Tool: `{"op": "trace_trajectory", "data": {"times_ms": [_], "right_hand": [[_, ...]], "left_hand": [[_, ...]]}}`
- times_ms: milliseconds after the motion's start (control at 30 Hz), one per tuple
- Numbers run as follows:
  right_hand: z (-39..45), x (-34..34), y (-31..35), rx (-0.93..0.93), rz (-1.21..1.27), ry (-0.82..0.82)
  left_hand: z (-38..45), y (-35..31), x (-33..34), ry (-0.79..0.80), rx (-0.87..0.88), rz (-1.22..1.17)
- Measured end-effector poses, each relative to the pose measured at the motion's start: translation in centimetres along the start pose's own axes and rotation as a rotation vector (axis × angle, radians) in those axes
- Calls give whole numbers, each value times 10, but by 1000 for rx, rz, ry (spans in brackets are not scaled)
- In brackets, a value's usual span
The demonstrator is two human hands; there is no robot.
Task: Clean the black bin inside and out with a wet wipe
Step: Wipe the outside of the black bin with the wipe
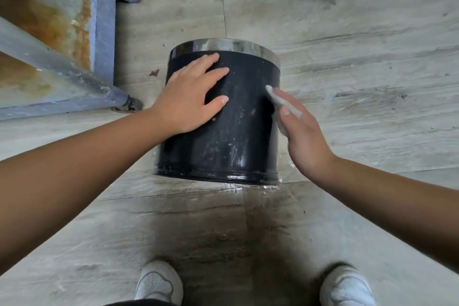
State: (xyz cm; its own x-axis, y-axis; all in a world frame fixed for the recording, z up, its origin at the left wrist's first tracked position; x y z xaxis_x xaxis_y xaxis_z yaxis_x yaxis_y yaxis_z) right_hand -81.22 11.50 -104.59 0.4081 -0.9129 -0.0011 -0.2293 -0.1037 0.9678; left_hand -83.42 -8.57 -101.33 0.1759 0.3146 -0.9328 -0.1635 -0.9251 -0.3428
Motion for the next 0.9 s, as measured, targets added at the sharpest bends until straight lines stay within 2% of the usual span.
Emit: {"op": "trace_trajectory", "data": {"times_ms": [133,267,433,533,633,733,833,900], "right_hand": [[30,5,6,-176,-308,31],[19,47,5,-426,-704,344],[-56,93,10,-629,-711,648],[-84,96,13,-539,-542,717],[-84,79,14,-216,-196,597],[-70,59,9,98,144,426],[-50,35,11,211,473,212],[-37,21,19,211,663,151]], "left_hand": [[-3,2,2,-33,-34,-119],[-10,15,-2,-120,-101,-192],[-21,34,-9,-172,-117,-255],[-29,41,-10,-160,-119,-247],[-43,23,-7,-104,-39,-134],[-62,-25,3,22,216,20],[-84,-71,17,174,513,59],[-75,-79,17,181,527,70]]}}
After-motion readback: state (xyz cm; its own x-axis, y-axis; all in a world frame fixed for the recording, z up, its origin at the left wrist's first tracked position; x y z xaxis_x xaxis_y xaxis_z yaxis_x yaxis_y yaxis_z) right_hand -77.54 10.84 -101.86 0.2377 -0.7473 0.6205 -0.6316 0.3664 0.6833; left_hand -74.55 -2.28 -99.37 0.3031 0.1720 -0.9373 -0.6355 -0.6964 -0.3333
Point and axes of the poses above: each hand's wrist, its own z-axis towards the middle knuckle, its own x-axis out of the palm, y = z × x, the point moved 8 cm from there along z, towards the middle knuckle, and after that the axes turned 1 degree about y, right-handed, at the moved point
